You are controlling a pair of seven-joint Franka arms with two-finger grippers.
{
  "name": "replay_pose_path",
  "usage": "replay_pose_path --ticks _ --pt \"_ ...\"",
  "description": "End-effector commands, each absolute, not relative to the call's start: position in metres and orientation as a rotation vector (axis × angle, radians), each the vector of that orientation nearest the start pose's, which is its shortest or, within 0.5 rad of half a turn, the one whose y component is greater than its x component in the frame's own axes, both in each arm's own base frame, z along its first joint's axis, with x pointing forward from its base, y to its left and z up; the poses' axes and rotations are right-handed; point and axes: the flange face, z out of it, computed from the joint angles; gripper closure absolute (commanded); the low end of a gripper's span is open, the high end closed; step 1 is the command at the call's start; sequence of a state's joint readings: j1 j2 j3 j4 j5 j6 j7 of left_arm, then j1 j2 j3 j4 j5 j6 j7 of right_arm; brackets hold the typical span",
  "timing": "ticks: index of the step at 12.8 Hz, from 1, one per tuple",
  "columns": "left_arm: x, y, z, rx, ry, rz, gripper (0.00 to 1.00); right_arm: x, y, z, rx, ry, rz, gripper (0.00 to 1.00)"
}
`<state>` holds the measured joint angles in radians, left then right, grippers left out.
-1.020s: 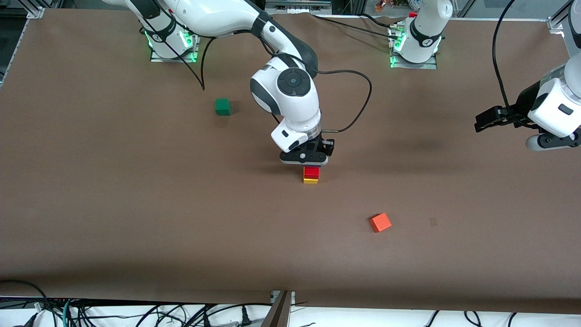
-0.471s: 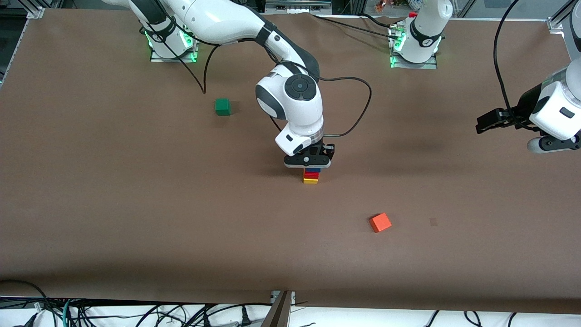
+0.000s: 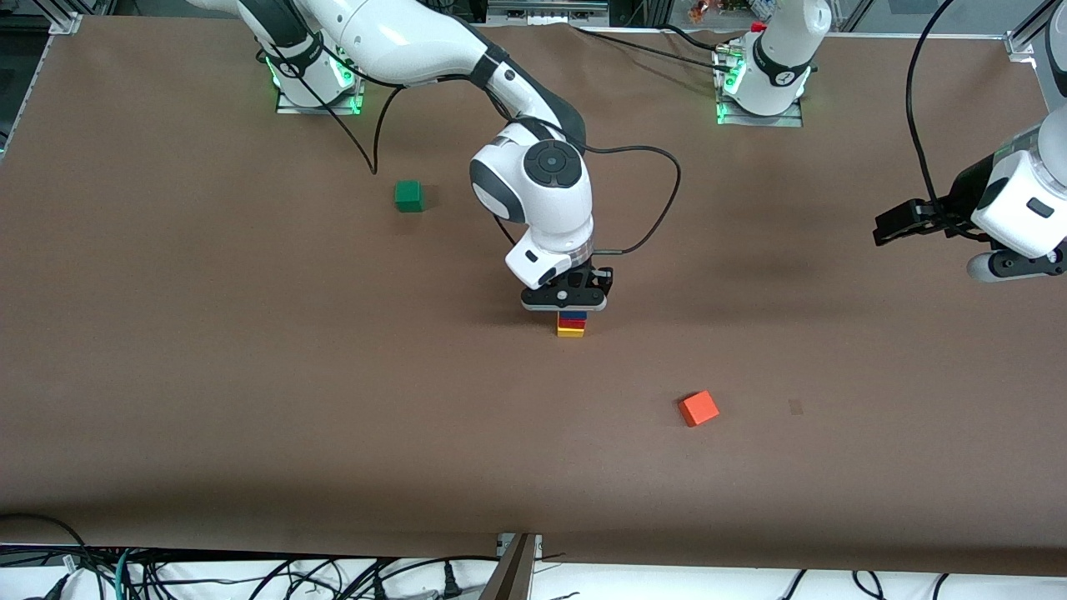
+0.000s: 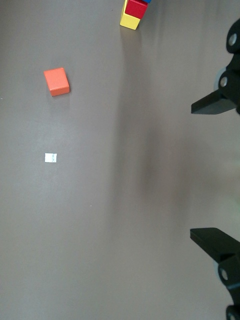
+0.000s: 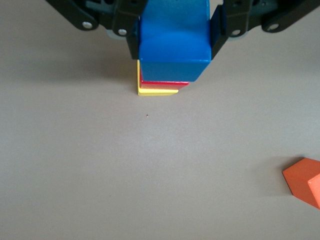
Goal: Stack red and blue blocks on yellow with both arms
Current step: 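Lower the blue cube onto the red cube and open the right gripper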
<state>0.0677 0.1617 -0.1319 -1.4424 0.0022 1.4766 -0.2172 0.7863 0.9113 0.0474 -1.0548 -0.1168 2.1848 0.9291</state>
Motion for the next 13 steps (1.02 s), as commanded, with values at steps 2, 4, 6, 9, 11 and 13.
replay_pose_path --ticks 2,4,6,9,11,13 --pt "0.595 -0.038 0.586 -3.141 -0.199 0.190 0.00 0.551 0.582 0.307 -2.998 0.078 -0.333 0.48" --pt "0.596 -0.038 0.595 -3.142 -0.197 0.158 0.00 0.551 0.582 0.307 -2.998 0.079 -0.339 0.36" --pt "0.597 -0.038 0.594 -3.142 -0.197 0.161 0.00 0.551 0.582 0.307 -2.994 0.081 -0.343 0.28" --pt "0.598 -0.034 0.594 -3.142 -0.204 0.161 0.00 0.551 0.582 0.310 -2.990 0.085 -0.344 0.16" --pt "0.597 -0.036 0.594 -3.145 -0.204 0.161 0.00 0.555 0.577 0.316 -2.989 0.099 -0.327 0.01" --pt "0.598 -0.036 0.593 -3.145 -0.202 0.166 0.00 0.570 0.558 0.346 -2.956 0.190 -0.277 0.00"
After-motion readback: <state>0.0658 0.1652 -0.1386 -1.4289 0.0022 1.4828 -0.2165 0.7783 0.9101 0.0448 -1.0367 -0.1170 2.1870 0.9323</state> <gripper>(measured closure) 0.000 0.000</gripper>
